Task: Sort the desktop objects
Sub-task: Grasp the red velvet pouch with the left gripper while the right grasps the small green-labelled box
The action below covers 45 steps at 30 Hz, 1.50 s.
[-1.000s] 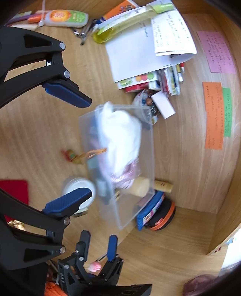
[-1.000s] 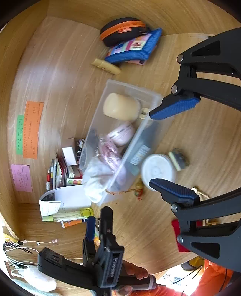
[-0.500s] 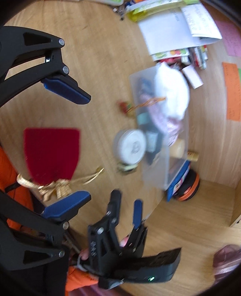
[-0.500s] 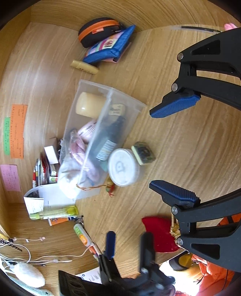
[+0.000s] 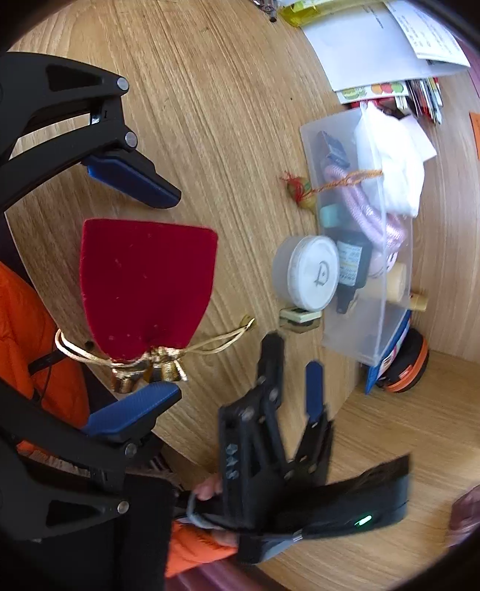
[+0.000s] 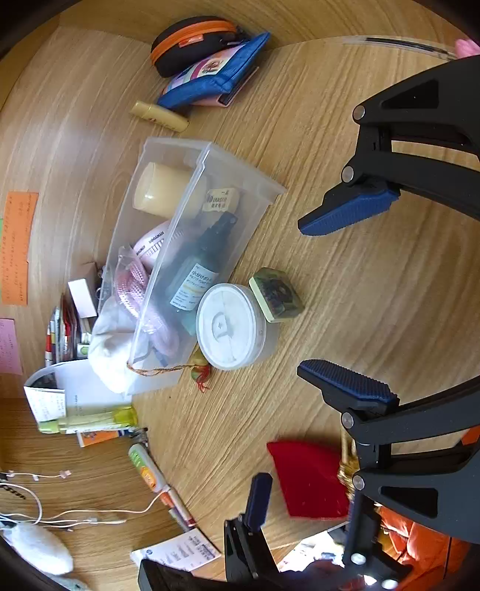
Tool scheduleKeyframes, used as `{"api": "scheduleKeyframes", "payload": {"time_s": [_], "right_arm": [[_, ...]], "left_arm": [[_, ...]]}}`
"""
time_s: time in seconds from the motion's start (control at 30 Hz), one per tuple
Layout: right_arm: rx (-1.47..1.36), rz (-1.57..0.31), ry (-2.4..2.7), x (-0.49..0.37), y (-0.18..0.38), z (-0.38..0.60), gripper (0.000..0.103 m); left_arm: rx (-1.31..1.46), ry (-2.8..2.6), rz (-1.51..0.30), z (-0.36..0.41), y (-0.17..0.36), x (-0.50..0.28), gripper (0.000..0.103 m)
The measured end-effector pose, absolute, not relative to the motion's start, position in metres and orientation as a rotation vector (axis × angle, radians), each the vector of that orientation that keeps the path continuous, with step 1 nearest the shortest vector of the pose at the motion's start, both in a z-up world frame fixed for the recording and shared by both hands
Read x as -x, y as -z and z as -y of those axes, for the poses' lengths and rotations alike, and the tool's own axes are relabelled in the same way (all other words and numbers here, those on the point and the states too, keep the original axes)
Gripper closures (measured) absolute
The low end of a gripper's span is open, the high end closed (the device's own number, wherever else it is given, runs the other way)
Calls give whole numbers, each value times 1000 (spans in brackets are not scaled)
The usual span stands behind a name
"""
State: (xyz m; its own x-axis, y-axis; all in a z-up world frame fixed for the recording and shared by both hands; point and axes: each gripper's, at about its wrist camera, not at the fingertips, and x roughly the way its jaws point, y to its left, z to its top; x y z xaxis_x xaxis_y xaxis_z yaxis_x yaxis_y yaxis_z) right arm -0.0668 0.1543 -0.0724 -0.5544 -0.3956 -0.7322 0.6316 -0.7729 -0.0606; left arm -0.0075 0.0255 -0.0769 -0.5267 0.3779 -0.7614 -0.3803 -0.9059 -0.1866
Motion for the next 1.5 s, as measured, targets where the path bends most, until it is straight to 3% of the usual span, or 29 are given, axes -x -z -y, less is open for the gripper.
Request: {"api": "scheduleKeyframes", "payload": {"time_s": [0.17,0.4,0.53,0.6,0.77,0.9,1.1,1.5], "right_arm": [[-1009,-456,2276,85,78,-147,37],[-1035,-445,2245,103,86,-143,38],[-1045,-403,2205,106,86,-145,48],[-1041,-400,2196,106,86,-145,53],[-1053,-407,2167,109,89,-142,68],[-1043,-411,2160,109,90,-139,69],[-996,-401,2171,100,84,-140,69],[-920,-345,2235,89,54,-157,69]], "left_arm": [[1208,-2469,-82,-28,81,9,5],[1216,-2590,-37,-2,83,28,7],[1203,-2635,-37,5,82,35,20],[1197,-2651,-51,5,81,39,33],[1181,-2676,-60,6,79,45,52],[1189,-2675,-13,13,77,52,64],[1183,-2681,42,20,74,60,70],[1037,-2732,68,20,41,55,70]]}}
